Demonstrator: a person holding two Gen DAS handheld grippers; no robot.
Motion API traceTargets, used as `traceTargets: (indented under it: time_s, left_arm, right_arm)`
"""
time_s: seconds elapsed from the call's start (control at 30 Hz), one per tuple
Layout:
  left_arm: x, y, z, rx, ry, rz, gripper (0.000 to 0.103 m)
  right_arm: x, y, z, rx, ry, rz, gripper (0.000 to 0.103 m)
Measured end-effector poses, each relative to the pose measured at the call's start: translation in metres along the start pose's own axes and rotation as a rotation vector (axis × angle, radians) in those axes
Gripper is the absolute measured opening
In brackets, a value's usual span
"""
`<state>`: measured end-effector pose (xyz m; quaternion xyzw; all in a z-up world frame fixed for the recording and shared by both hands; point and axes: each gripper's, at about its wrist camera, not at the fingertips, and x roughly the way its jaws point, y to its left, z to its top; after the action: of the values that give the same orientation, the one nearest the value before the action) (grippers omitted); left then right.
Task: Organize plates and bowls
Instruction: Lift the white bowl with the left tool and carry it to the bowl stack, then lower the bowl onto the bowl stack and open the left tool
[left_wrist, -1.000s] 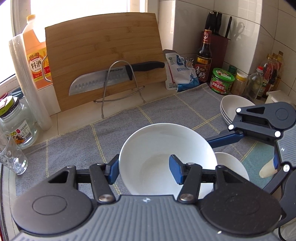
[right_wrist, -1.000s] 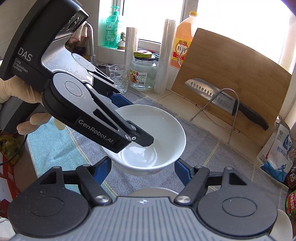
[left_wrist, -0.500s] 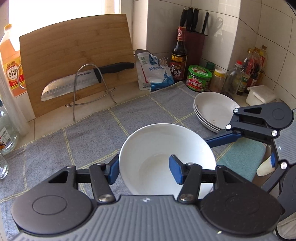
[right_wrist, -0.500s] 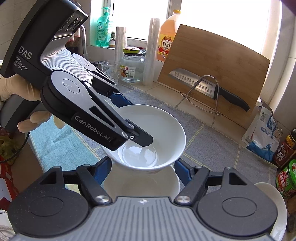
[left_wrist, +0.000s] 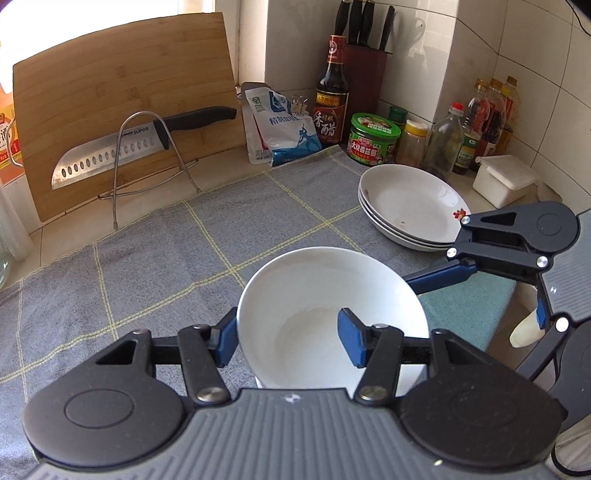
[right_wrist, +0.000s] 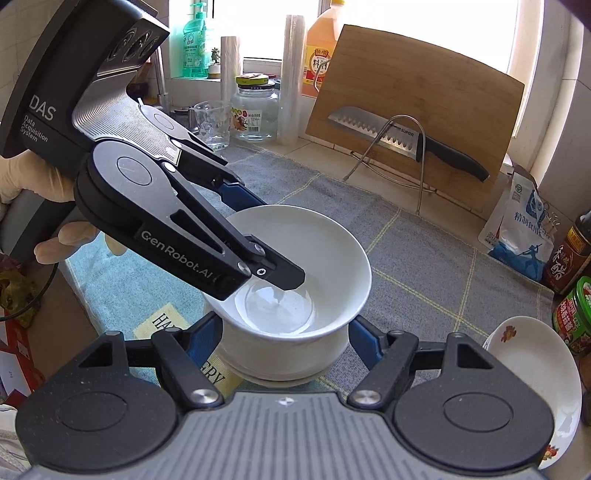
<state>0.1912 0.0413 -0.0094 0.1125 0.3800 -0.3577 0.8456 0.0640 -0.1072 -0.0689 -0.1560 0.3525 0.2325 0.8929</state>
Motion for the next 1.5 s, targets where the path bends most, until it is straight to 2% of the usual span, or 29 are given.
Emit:
traceTargets:
  time_s: [0.6,0.67,0.73,0.8,0.83,0.9,1.27,1.4,1.5]
  left_arm:
    - [0.009,-0.005,-0.007,-0.005,0.02,-0.004,0.056]
    - [0.01,-0.005,-0.007,-0.002,0.018,-0.01,0.058]
    - [0.01,-0.006,-0.009,0.006,0.013,-0.009,0.069]
    - [0.008,-0.007,-0.01,0.015,0.0,-0.003,0.08]
    - [0.006,-0.008,-0.011,0.02,-0.01,0.002,0.084]
    - [0.002,-0.006,-0.012,0.02,-0.021,0.017,0.085]
    - [-0.004,0.041,-0.035,-0.177,-0.043,0.095,0.085]
    - [-0.002,0.047,-0.041,-0.221,-0.047,0.087,0.087]
    - [-0.007,0.043,-0.041,-0.212,-0.065,0.103,0.085]
  right_arm:
    - [0.008,-0.006,-0.009,0.011,0.037,0.015,0.08]
    - [0.007,-0.005,-0.009,0.002,0.032,0.017,0.08]
    - [0.007,-0.005,-0.009,0.002,0.022,0.018,0.083]
    - [0.005,-0.005,-0.008,0.004,0.005,0.024,0.097]
    - [0.003,-0.005,-0.008,0.003,-0.006,0.023,0.099]
    - [0.001,-0.006,-0.008,0.005,-0.021,0.03,0.102]
    - [-0.001,-0.007,-0.009,0.008,-0.035,0.065,0.103]
    - [-0.003,-0.005,-0.01,-0.018,-0.032,0.076,0.103]
    - [-0.005,-0.005,-0.012,-0.055,-0.027,0.08,0.103]
